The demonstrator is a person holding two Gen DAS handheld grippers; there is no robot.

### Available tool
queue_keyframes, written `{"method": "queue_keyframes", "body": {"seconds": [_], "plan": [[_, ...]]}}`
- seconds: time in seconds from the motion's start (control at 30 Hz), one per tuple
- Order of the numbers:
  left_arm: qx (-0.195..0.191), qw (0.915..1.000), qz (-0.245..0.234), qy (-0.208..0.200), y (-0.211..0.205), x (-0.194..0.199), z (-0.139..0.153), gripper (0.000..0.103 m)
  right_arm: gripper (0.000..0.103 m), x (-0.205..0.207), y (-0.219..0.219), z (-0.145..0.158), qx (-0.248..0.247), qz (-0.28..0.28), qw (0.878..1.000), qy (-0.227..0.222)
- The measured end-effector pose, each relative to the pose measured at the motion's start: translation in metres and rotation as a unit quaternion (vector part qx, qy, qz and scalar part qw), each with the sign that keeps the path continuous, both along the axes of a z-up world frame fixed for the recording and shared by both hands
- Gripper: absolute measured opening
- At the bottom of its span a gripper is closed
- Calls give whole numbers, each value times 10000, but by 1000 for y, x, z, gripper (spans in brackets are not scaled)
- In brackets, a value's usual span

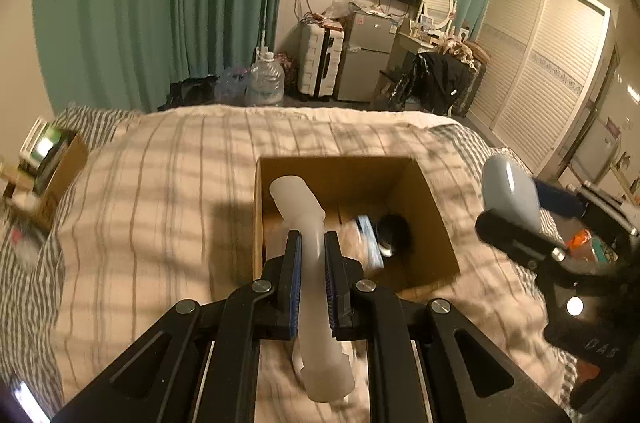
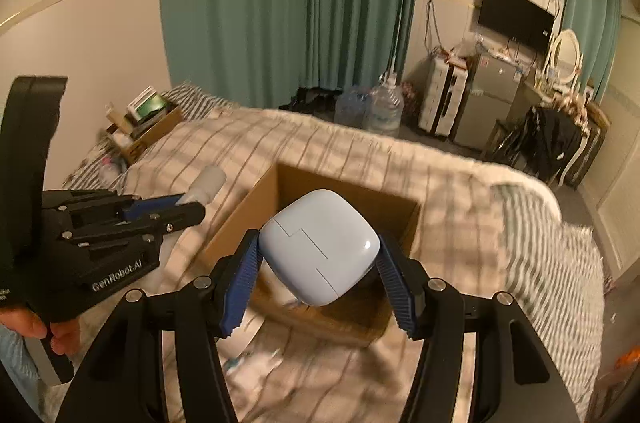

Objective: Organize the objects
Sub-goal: 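Carry the tube and light blue case into the box and open both tools, then move both tools back toward the bunny figurine and tape roll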

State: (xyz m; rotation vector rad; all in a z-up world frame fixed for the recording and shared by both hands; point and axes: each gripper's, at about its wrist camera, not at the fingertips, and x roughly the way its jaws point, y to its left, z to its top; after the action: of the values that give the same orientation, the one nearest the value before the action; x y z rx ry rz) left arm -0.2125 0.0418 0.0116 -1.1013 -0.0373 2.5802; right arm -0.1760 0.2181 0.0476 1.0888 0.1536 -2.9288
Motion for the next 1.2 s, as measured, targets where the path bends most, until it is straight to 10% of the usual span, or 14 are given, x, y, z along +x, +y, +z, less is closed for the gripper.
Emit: {"method": "queue_keyframes", "body": {"seconds": [0.57,0.77,0.87,1.2], "plan": [[-549,9968,-310,-500,40,-84,-98,12,58,-110,38,-99,254,-145,9980,-562],[-621,9953,-378,-635,41,-79,-100,35,69,-103,48,-94,-44,-268,9986,-445],[-691,9963,-314,-395,39,-65,-85,74,73,-86,48,-72,-35,-312,9992,-256],[-754,9965,-9,353,6,15,-14,94,77,11,23,8,470,-504,9975,121]]}}
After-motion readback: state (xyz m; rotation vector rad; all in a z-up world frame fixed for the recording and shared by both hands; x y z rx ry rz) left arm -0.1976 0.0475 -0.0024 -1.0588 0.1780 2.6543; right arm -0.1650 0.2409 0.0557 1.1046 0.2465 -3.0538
